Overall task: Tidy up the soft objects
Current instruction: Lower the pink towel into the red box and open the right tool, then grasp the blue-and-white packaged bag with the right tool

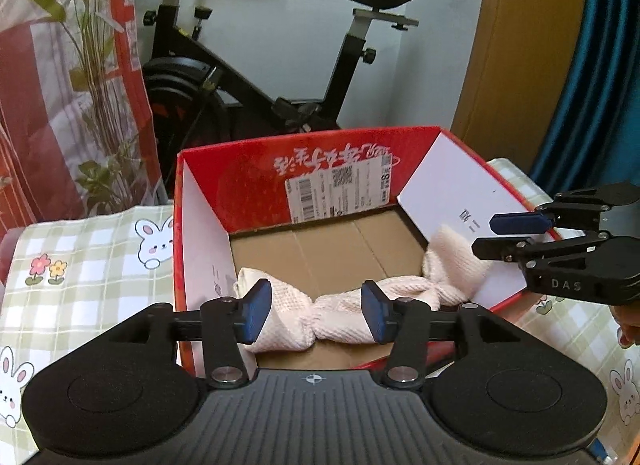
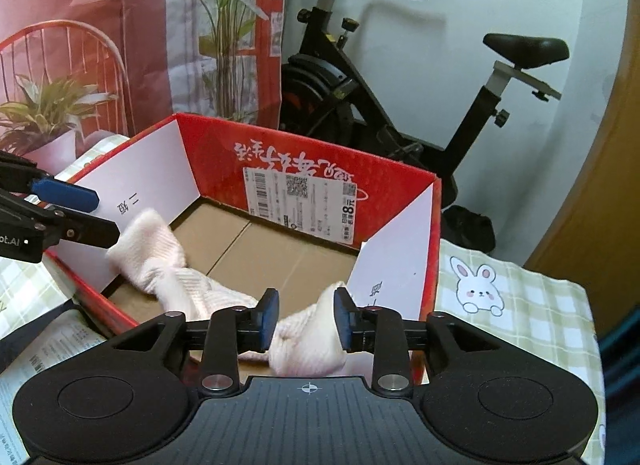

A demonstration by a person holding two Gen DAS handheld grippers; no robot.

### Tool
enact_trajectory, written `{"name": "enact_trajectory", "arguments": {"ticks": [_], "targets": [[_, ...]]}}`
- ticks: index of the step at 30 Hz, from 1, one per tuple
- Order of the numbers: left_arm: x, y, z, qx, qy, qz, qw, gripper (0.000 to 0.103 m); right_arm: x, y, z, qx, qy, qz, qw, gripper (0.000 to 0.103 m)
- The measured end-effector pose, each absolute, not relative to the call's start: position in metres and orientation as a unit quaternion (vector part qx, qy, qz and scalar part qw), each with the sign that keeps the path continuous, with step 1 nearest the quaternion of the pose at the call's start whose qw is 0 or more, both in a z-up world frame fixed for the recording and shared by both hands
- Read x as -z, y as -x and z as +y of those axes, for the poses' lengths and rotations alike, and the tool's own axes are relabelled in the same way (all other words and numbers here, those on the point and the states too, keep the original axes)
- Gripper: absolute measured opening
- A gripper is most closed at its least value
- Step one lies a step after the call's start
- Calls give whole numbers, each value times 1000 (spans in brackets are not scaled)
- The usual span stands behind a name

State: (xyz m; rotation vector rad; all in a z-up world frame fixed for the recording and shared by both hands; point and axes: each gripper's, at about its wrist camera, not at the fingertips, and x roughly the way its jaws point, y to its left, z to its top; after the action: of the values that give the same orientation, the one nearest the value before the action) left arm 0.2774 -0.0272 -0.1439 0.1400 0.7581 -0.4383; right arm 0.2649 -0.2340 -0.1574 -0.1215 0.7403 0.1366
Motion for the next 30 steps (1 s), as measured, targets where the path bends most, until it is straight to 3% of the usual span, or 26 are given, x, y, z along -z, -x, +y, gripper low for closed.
{"name": "enact_trajectory", "arguments": {"ticks": [8,30], "targets": [[127,-253,-23,197,-65,338,918,60,139,-242,-228,-64,41,344,936,32],[149,-177,7,198,-21,356,913,60,146,-151,-176,-91,9,348,933,33]]}}
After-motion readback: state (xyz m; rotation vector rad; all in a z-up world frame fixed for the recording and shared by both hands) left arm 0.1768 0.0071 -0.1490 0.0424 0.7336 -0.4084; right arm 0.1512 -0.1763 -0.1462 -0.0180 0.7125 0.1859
